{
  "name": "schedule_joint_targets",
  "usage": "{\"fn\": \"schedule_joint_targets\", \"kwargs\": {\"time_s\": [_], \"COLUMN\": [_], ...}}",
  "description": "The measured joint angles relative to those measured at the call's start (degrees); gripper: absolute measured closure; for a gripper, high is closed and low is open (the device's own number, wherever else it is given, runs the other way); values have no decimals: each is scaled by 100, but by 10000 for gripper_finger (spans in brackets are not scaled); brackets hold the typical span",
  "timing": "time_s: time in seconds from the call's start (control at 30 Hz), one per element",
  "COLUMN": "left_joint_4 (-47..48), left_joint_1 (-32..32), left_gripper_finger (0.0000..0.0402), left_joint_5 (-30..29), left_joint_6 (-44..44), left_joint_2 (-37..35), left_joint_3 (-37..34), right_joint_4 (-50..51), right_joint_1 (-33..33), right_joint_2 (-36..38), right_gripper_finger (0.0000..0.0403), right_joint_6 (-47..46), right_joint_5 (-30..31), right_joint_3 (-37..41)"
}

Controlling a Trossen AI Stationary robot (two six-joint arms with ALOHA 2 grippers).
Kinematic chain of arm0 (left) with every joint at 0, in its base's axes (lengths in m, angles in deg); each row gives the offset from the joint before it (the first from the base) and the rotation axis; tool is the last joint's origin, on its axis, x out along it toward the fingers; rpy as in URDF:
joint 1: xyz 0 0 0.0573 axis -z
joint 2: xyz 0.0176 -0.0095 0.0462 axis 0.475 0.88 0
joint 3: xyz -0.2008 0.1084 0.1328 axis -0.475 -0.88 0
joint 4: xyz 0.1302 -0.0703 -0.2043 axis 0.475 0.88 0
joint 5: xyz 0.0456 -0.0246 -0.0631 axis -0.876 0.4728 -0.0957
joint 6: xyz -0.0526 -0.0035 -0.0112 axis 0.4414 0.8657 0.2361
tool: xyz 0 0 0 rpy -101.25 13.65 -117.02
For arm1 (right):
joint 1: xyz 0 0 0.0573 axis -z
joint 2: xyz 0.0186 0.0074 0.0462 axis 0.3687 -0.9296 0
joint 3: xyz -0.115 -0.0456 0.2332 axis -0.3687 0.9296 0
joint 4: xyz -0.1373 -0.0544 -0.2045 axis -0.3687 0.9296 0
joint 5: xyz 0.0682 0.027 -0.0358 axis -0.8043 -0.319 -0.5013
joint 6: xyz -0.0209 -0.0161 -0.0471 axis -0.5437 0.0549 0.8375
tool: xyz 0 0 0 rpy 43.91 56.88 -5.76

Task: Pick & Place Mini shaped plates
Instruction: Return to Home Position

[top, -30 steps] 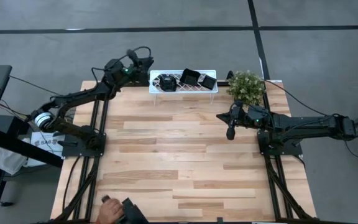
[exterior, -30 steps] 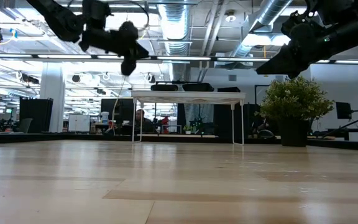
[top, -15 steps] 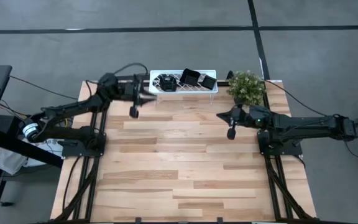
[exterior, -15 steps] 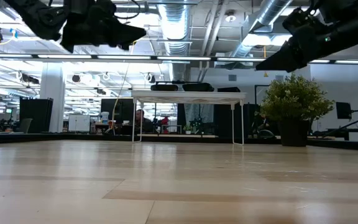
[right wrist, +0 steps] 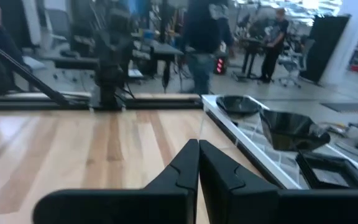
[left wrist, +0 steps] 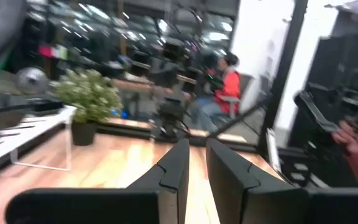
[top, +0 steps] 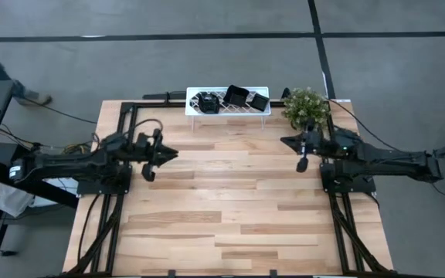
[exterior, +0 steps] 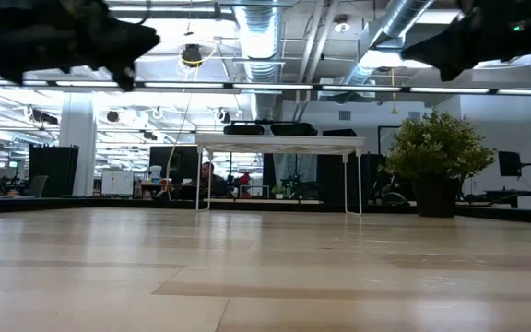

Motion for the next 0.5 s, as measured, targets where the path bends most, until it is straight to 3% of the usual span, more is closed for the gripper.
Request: {"fn": "schedule_joint_targets", "kwargs": {"time_s": [0.23,0.5], "left_joint_4": [231,595], "left_joint_1": [645,711], "left_gripper_finger": [344,344], "left_joint_5": [-1550,-1592], "left_joint_6": [-8,-47], "left_joint_2": [-1587,-2372], "left_joint_3": [-844,-844], "right_joint_4": [664,1521], "right_joint_1": [4,6], "right_joint_2": [746,1678], "right_gripper_finger": [397,397], "right_joint_6": [57,-51], "right_joint_5": [-252,-258], "right_joint_3": [-2,0]}}
